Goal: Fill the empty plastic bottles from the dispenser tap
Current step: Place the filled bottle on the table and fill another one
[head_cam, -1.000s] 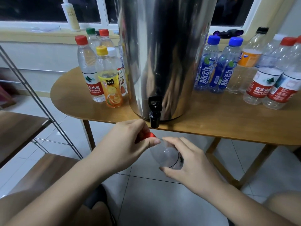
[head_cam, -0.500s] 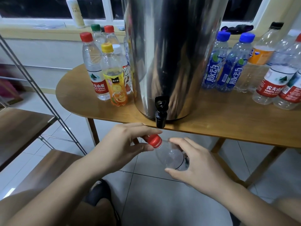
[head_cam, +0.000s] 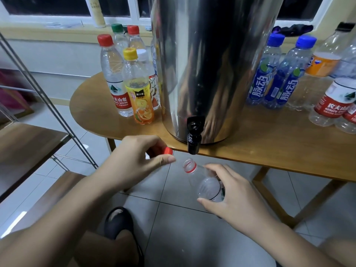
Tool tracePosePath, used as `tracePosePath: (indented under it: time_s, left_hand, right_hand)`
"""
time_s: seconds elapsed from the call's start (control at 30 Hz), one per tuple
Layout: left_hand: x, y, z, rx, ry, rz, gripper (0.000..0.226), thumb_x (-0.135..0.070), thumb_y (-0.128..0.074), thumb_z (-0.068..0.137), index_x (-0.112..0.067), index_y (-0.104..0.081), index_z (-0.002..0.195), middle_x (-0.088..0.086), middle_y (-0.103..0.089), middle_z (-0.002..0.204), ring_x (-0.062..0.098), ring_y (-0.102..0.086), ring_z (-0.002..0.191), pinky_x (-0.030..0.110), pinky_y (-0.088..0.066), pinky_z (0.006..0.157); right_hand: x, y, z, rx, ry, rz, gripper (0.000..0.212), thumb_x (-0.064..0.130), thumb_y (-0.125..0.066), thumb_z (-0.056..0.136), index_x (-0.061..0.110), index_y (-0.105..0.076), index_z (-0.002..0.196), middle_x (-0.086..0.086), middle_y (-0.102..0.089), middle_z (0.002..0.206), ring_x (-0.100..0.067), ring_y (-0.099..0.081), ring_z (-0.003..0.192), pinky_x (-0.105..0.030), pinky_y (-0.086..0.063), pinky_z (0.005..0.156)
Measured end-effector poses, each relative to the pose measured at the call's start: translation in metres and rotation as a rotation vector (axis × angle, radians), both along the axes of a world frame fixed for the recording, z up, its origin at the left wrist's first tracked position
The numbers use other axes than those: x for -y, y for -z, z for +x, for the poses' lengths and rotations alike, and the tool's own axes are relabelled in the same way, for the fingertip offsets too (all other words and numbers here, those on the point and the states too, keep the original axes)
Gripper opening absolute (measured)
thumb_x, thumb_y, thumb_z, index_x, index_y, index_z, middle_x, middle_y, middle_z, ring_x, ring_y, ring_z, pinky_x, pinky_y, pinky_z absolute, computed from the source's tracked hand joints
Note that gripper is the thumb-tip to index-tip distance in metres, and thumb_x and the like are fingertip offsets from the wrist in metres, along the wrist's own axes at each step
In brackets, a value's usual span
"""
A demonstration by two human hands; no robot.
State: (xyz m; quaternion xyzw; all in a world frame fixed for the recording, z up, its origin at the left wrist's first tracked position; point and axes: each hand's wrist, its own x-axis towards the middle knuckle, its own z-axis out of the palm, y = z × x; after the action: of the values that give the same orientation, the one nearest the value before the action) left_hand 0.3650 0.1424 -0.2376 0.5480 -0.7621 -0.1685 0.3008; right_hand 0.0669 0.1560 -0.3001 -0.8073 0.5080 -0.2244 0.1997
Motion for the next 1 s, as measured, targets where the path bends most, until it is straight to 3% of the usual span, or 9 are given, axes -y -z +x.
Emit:
tracePosePath:
  time_s: [0.17, 0.3, 0.47, 0.6, 0.83, 1.0]
  left_hand:
    - [0.034, 0.006, 0.022, 0.165, -0.199, -0.133, 0.034, -0.050, -0.082, 0.090, -0.030, -0.078, 0.118, -0.016, -0.069, 0.104, 0.005, -0.064, 0.090, 0.020, -0.052, 0.073]
    - [0.055, 0.020, 0.024, 0.188, -0.259, -0.088, 0.040, -0.043, -0.083, 0.093, -0.029, -0.077, 0.130, -0.011, -0.067, 0.114, 0.012, -0.065, 0.100, 0.018, -0.045, 0.075]
    - [0.056, 0.025, 0.025, 0.123, -0.250, -0.060, 0.046, -0.046, -0.084, 0.091, -0.028, -0.075, 0.132, -0.014, -0.063, 0.112, 0.006, -0.062, 0.095, 0.011, -0.043, 0.075]
    - [0.039, 0.009, 0.020, 0.064, -0.279, -0.137, 0.039, -0.050, -0.084, 0.090, -0.033, -0.074, 0.124, -0.019, -0.064, 0.104, 0.001, -0.062, 0.096, 0.012, -0.044, 0.073]
    - [-0.003, -0.032, -0.026, -0.230, -0.051, -0.266, 0.032, -0.035, -0.084, 0.094, -0.025, -0.075, 0.124, -0.007, -0.075, 0.103, 0.020, -0.071, 0.100, 0.024, -0.052, 0.082]
    - [-0.004, -0.044, -0.045, -0.161, 0.054, -0.402, 0.030, -0.024, -0.085, 0.097, -0.018, -0.075, 0.125, -0.005, -0.069, 0.101, 0.020, -0.068, 0.098, 0.027, -0.050, 0.081]
  right_hand:
    - [0.004, 0.010, 0.005, 0.093, 0.048, 0.081, 0.070, 0.054, -0.086, 0.073, 0.051, -0.048, 0.132, 0.030, -0.060, 0.126, -0.002, -0.064, 0.111, -0.030, -0.056, 0.091]
    - [0.005, 0.019, 0.015, 0.118, 0.071, 0.154, 0.074, 0.052, -0.087, 0.076, 0.050, -0.045, 0.136, 0.032, -0.057, 0.128, -0.001, -0.062, 0.119, -0.029, -0.055, 0.099]
    - [0.007, 0.026, 0.025, 0.205, 0.097, 0.244, 0.072, 0.046, -0.091, 0.077, 0.051, -0.043, 0.131, 0.030, -0.059, 0.129, 0.005, -0.059, 0.122, -0.030, -0.054, 0.105]
    - [0.008, 0.026, 0.025, 0.229, 0.112, 0.250, 0.072, 0.046, -0.091, 0.077, 0.051, -0.044, 0.132, 0.030, -0.059, 0.130, 0.005, -0.059, 0.122, -0.030, -0.055, 0.105]
    - [0.008, 0.022, 0.027, 0.259, 0.116, 0.238, 0.071, 0.051, -0.090, 0.077, 0.048, -0.047, 0.133, 0.025, -0.063, 0.131, 0.005, -0.061, 0.121, -0.033, -0.057, 0.102]
    - [0.009, 0.023, 0.029, 0.294, 0.121, 0.241, 0.069, 0.049, -0.090, 0.075, 0.047, -0.049, 0.130, 0.022, -0.064, 0.128, 0.001, -0.062, 0.119, -0.039, -0.060, 0.098]
